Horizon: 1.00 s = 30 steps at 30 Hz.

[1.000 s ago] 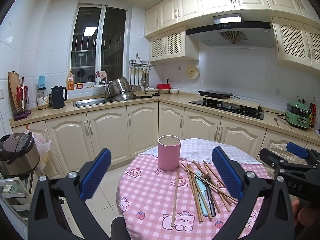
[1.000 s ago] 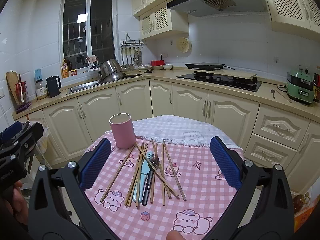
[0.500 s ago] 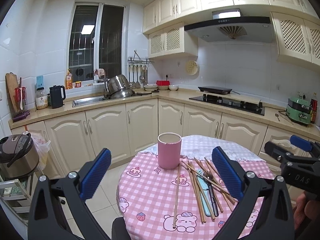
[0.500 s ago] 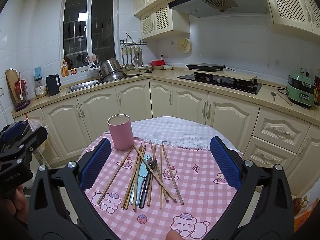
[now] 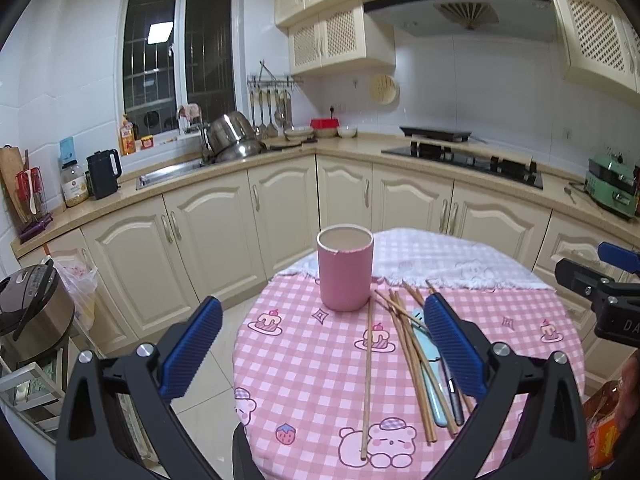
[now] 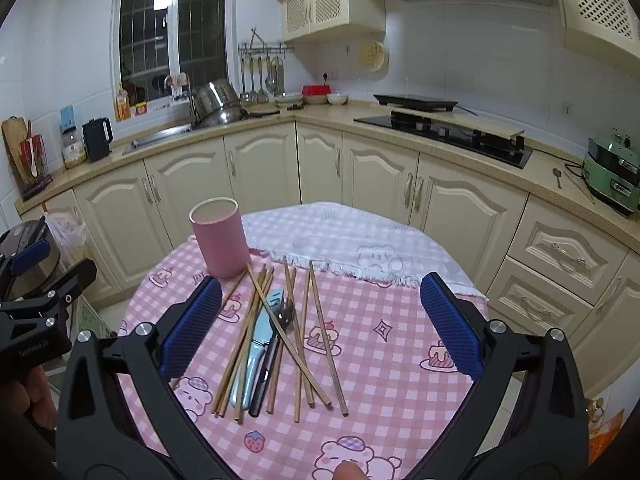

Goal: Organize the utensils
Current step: 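Move both tools toward the chopsticks beside the pink cup, then close the right gripper on one wooden chopstick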

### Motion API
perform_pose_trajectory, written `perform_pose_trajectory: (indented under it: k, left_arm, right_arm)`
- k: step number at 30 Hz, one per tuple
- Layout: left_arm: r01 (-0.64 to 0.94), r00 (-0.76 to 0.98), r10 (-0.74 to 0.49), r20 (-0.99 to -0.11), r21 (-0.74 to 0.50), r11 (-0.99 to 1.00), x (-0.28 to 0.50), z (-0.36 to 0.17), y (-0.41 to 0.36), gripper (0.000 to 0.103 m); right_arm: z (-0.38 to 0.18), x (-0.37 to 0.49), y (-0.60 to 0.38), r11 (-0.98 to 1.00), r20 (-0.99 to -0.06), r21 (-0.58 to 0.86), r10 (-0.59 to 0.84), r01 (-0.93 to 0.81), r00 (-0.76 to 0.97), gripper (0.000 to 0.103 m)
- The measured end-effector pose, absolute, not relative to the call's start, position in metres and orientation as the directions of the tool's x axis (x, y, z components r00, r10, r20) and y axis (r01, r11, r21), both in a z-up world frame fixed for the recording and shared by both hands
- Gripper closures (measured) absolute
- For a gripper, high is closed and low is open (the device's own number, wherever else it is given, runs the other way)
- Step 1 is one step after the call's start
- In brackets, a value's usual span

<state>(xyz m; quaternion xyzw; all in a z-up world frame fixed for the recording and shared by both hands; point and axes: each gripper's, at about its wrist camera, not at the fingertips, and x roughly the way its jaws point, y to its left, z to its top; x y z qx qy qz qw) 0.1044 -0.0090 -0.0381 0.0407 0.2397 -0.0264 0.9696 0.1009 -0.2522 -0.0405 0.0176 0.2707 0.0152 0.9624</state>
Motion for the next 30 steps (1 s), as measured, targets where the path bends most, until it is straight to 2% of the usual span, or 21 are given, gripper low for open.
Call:
perform_pose_trajectory:
  k: [13,23,28,30]
  left_arm:
    - [0.158,0.702,-0.038,-0.711,0.103,0.982,0.188,-0.099,-0.029,0.004]
    - [0.215,0.539,-0.043,-0.841,0.088,0.973,0.244,-0.151,-0.032,0.005]
    - [0.244,0.469,-0.043,-0.882,0.083,0.966,0.263,-0.172,-0.034,0.006]
    - [0.263,0.447,-0.048,-0.893,0.080,0.962,0.267,-0.176,-0.038,0.011]
  right_arm:
    - [-0.096,0.177,-0.275,0.997,-0.741,0.062,0.078,-0.048,0.667,0.006]
    - [-0.141,0.232,-0.284,0.991,-0.861,0.072,0.117,-0.109,0.495,0.006]
    - [-0.162,0.257,-0.279,0.986,-0.909,0.077,0.131,-0.150,0.396,0.026]
    - [-0.169,0.264,-0.275,0.981,-0.923,0.080,0.139,-0.176,0.359,0.028]
